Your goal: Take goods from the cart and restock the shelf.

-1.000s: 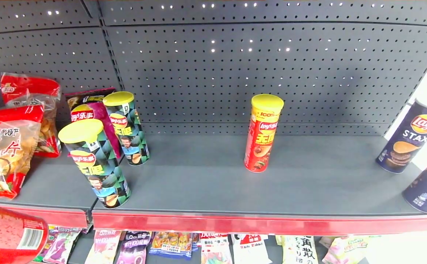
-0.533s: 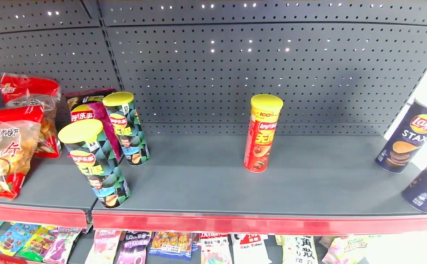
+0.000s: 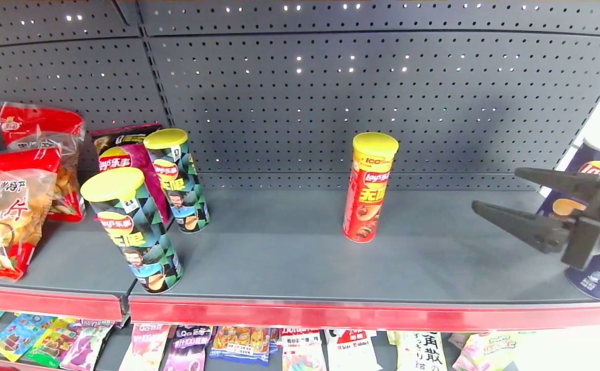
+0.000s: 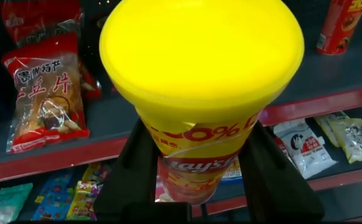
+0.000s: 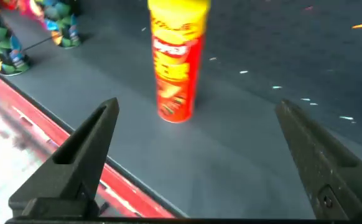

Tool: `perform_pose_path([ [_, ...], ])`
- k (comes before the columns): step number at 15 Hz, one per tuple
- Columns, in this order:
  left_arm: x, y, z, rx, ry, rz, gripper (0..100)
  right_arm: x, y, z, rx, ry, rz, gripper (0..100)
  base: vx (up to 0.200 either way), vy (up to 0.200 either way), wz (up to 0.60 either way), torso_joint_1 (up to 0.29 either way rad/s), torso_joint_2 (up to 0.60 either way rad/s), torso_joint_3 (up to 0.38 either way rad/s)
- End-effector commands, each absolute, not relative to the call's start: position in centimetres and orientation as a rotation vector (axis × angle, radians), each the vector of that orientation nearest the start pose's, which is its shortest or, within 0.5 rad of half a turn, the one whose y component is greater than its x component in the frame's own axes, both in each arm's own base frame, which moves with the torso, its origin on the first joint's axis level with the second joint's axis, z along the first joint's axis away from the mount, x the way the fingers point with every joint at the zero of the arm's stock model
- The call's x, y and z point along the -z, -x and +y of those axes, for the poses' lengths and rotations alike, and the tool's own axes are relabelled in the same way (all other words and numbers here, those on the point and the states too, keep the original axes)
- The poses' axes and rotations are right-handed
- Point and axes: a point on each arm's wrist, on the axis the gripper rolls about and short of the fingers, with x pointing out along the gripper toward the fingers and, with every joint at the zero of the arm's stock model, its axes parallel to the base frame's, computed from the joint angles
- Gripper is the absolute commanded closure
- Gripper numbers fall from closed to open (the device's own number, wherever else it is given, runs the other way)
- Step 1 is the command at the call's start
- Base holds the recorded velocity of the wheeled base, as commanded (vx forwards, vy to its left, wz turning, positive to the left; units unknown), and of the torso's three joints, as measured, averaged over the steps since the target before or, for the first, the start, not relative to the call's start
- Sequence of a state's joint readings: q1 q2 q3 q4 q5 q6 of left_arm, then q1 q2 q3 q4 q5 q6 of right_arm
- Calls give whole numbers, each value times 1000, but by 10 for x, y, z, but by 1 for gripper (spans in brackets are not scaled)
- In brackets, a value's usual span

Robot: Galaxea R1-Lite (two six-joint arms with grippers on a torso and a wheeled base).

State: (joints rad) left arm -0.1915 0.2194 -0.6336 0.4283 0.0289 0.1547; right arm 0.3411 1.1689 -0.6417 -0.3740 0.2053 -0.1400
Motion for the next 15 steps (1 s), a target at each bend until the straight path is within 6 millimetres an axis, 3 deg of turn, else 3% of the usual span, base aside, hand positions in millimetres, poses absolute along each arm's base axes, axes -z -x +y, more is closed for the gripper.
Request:
perform_pose_path([
  [1,-200,57,12,183,-153,17,100,-224,-200,83,-591,146,214,0,0,0,0,0,0,0],
  [12,-201,54,10,216,-157,29,100,-194,-251,112,-610,141,241,0,0,0,0,0,0,0],
  [15,-201,53,10,213,-157,31,100,-199,-269,120,-608,124,224,0,0,0,0,0,0,0],
])
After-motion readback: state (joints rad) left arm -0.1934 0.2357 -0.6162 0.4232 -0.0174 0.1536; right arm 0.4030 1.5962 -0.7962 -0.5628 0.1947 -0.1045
